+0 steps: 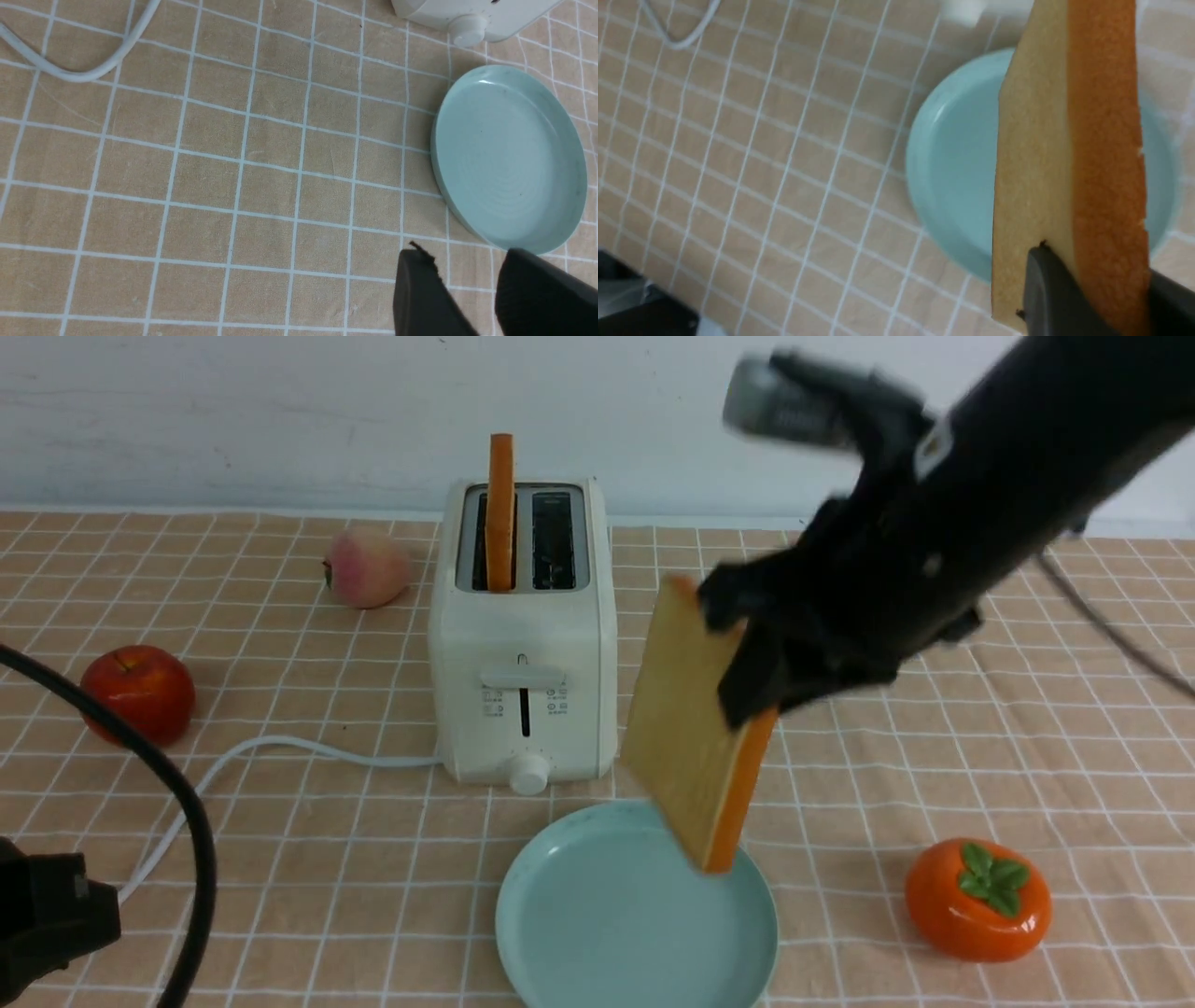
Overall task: Take toasted bread from bread machine on light coffee tablecloth place on plate.
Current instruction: 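Place the held slice of bread on top of the slice on the plate with the right gripper, then reach for a toast slice standing in the toaster with the left gripper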
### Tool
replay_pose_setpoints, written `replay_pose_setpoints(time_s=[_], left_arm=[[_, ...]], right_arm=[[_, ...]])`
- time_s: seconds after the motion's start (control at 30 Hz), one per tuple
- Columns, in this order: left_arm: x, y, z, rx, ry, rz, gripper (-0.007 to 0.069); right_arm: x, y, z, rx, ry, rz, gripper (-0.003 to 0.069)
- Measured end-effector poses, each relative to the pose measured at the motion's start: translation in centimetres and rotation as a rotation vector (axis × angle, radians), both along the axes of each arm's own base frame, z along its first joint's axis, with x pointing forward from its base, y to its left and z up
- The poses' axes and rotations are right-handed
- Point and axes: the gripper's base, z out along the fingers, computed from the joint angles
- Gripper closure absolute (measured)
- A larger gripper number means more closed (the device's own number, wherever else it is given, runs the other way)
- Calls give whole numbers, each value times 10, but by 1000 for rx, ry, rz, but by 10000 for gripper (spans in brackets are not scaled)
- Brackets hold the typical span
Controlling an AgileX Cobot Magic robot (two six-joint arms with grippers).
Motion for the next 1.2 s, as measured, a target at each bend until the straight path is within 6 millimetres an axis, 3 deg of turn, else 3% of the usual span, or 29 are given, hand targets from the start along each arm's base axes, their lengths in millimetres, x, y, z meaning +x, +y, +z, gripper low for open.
replay_pose_setpoints(time_s=[0.07,0.2,0.33,0.43,0.47,0.53,0.57,0.63,0.67,0.77,0.97,1.03,1.07,1.1,1.2], left_arm=[[0,0,0,0,0,0,386],[0,0,0,0,1,0,386],[0,0,0,-1,1,0,386],[0,0,0,-2,1,0,386],[0,0,0,-2,1,0,386],[0,0,0,-5,2,-1,386],[0,-1,0,-15,4,-2,386],[-1,-2,0,-27,6,-4,386],[-1,-3,1,-45,9,-7,386],[0,-6,3,-83,-8,-18,386],[19,-17,9,-50,-2,-163,386],[41,-23,26,-25,-4,-208,382],[59,-27,33,-25,0,-207,369],[59,-27,36,-26,-10,-206,369],[111,-38,60,-41,-36,-189,305]], right_arm=[[-2,3,-17,40,34,4,560],[-5,14,-84,180,136,-20,560],[2,18,-112,214,106,-35,546],[5,18,-116,206,65,-14,489],[5,18,-116,195,48,3,403],[4,17,-116,182,39,15,343],[2,15,-115,151,27,50,225],[0,13,-113,132,17,73,148],[-3,11,-109,99,-2,111,66],[-9,1,-90,1,-66,186,-8],[-9,-26,-40,-297,-139,170,11],[-8,-42,-12,-415,-195,86,49],[-10,-47,4,-415,-228,33,74],[-11,-47,7,-412,-235,32,74],[-26,-54,45,-325,-317,-37,132]])
